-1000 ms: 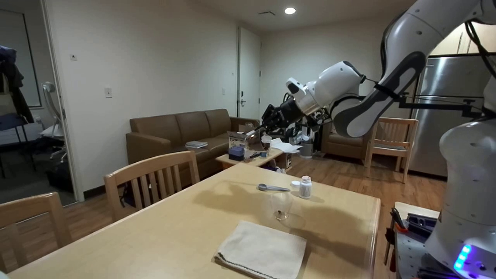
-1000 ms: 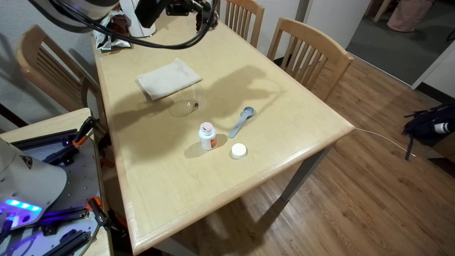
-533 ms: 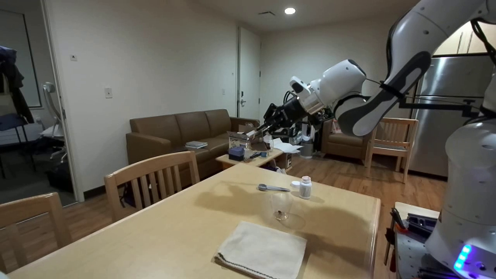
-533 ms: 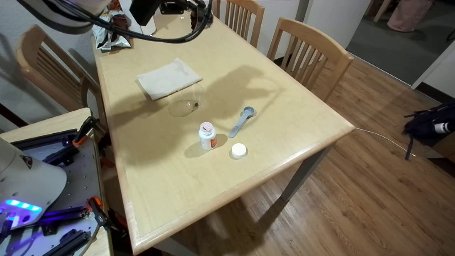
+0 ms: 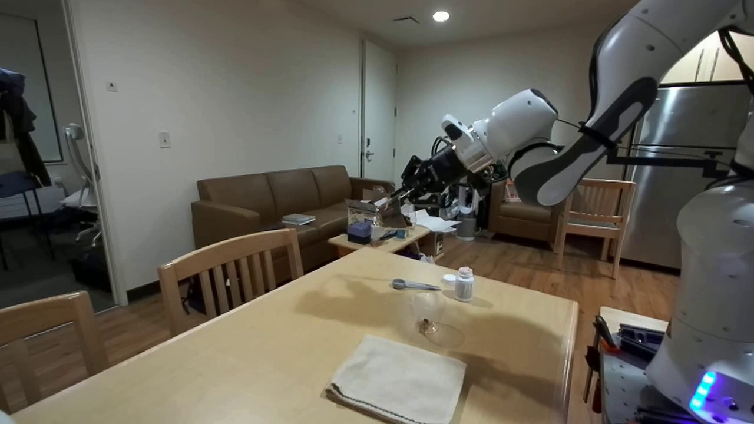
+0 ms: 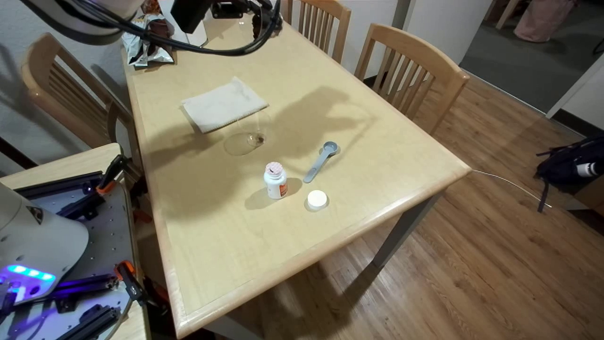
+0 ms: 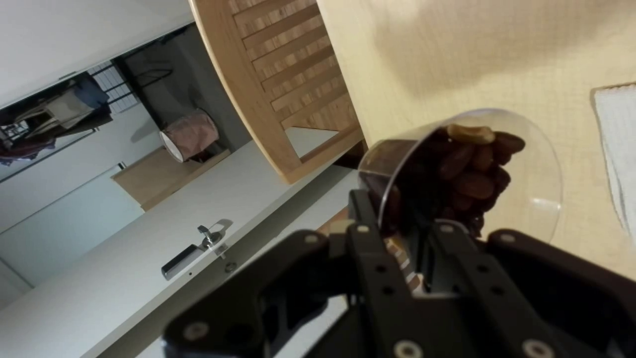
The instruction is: Pour the contents from one clear cup to the other
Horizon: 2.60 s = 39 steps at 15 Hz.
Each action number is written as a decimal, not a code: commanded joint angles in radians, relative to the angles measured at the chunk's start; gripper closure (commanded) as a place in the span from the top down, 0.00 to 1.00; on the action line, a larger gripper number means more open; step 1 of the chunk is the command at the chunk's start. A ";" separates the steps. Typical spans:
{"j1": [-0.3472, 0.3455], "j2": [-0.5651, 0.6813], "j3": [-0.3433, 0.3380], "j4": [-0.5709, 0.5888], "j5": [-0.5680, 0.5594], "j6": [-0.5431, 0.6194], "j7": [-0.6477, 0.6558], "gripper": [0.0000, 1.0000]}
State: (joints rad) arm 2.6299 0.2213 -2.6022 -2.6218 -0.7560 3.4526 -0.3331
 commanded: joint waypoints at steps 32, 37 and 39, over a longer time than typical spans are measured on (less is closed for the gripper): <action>-0.025 -0.102 -0.001 0.086 -0.081 0.005 0.037 0.05; -0.020 -0.118 -0.001 0.110 -0.091 0.005 0.045 0.05; -0.017 -0.108 -0.001 0.124 -0.087 0.004 0.047 0.05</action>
State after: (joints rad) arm 2.6130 0.0985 -2.6028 -2.5246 -0.8178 3.4522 -0.3089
